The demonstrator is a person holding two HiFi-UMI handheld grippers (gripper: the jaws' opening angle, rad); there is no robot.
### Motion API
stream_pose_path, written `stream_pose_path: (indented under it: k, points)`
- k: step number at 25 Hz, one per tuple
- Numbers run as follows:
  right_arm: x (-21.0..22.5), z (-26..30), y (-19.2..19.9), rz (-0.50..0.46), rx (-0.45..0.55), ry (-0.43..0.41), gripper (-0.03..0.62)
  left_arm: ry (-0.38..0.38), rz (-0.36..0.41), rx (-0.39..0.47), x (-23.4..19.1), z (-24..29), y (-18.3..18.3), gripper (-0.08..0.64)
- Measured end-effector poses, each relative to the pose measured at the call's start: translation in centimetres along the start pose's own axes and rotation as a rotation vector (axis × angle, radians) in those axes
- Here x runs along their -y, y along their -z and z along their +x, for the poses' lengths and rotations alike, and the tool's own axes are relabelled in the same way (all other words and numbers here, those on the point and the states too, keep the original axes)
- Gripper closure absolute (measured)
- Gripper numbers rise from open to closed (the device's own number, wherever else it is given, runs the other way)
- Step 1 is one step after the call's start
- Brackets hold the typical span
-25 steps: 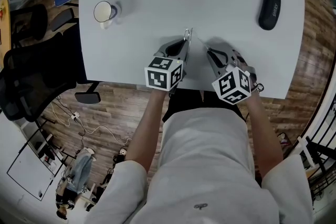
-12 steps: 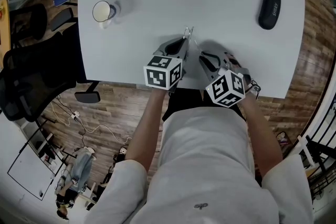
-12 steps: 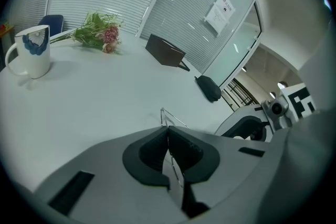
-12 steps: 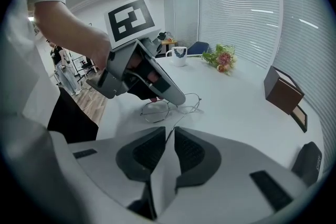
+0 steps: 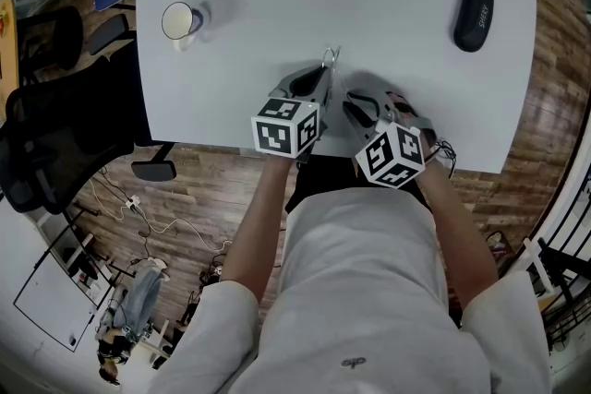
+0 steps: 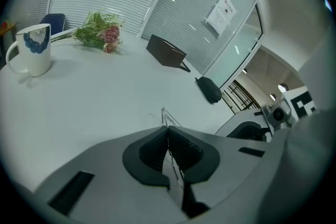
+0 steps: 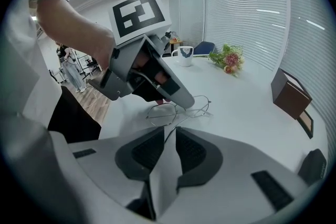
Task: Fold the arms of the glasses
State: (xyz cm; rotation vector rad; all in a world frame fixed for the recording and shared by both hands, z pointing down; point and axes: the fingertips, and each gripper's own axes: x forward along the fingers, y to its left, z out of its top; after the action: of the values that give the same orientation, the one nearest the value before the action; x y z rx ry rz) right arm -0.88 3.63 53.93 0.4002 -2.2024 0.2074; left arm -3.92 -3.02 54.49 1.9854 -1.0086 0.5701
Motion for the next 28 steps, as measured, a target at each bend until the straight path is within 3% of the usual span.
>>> stream_pose_path:
  k: [28]
  points:
    - [-1.5, 2.0, -1.3, -0.063, -0.015, -0.06, 0.523, 0.025, -0.024, 0.027, 0.9, 0.0, -0.3, 0.54]
